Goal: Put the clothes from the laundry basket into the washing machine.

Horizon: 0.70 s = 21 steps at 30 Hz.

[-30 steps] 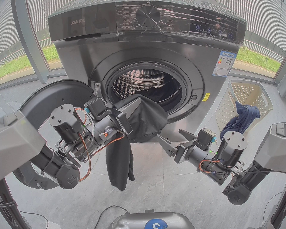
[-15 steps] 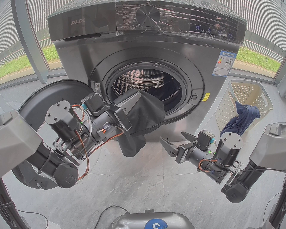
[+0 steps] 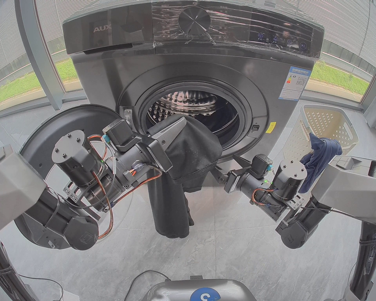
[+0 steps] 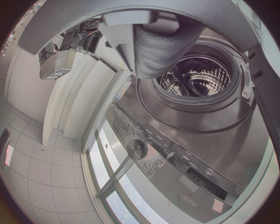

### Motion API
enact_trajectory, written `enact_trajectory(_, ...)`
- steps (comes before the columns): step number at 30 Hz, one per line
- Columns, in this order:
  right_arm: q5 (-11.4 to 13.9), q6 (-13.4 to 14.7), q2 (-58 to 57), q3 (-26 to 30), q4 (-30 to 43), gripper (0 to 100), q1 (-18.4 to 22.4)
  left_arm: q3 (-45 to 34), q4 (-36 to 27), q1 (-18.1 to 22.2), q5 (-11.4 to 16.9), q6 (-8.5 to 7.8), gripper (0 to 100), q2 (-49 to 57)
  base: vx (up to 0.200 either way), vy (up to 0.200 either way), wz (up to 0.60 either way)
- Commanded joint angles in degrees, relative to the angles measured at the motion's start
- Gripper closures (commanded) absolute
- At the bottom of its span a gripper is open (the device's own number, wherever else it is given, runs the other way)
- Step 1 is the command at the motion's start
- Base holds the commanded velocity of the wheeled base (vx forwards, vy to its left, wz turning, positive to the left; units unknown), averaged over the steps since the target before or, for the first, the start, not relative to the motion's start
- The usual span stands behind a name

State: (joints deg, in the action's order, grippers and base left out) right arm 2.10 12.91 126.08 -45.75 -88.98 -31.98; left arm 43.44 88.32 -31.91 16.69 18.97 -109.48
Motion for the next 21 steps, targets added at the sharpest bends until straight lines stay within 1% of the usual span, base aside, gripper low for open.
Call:
enact_trajectory(1, 1.86, -0.08, 4.53, -4.35, -0.41, 0, 0.25, -0.02, -0.08, -0.78, -0.08, 0.02, 100, 0.59, 0.000, 0.000, 0.00)
enact_trajectory(4, 3.26, -0.08, 6.02, -6.81, -0.49, 0, -0.10, -0.02, -0.08, -1.31, -0.08, 0.02, 100, 0.59, 0.000, 0.000, 0.00)
enact_trajectory(5, 3.26, -0.08, 6.02, -6.81, -0.49, 0, -0.10, -0.02, -0.08, -1.31, -0.08, 0.02, 100, 0.59, 0.000, 0.000, 0.00)
enact_trajectory(6, 4.85, -0.08, 6.29, -7.33, -0.49, 0, -0.37, -0.02, -0.17, -1.40, -0.08, 0.02, 100, 0.59, 0.000, 0.000, 0.00)
enact_trajectory(9, 6.96, -0.08, 6.29, -7.42, -0.41, 0, -0.63, -0.02, -0.25, -1.40, -0.08, 0.02, 100, 0.50, 0.000, 0.000, 0.00)
enact_trajectory(12, 7.40, -0.08, 6.29, -7.69, -0.41, 0, -1.07, -0.02, -0.25, -1.40, -0.08, 0.02, 100, 0.41, 0.000, 0.000, 0.00)
enact_trajectory(16, 8.01, -0.08, 7.08, -9.62, -0.41, 0, -1.69, -0.02, -0.25, -1.40, -0.08, 0.02, 100, 0.24, 0.000, 0.000, 0.00)
enact_trajectory(18, 8.01, -0.69, 9.19, -13.84, -0.32, 0, -1.51, -0.02, -0.25, -1.40, -0.08, 0.02, 100, 0.24, 0.000, 0.000, 0.00)
enact_trajectory(21, 8.01, -2.28, 11.56, -18.06, -0.14, 0, -0.98, 0.07, -0.25, -1.40, -0.08, 0.02, 100, 0.41, 0.000, 0.000, 0.00)
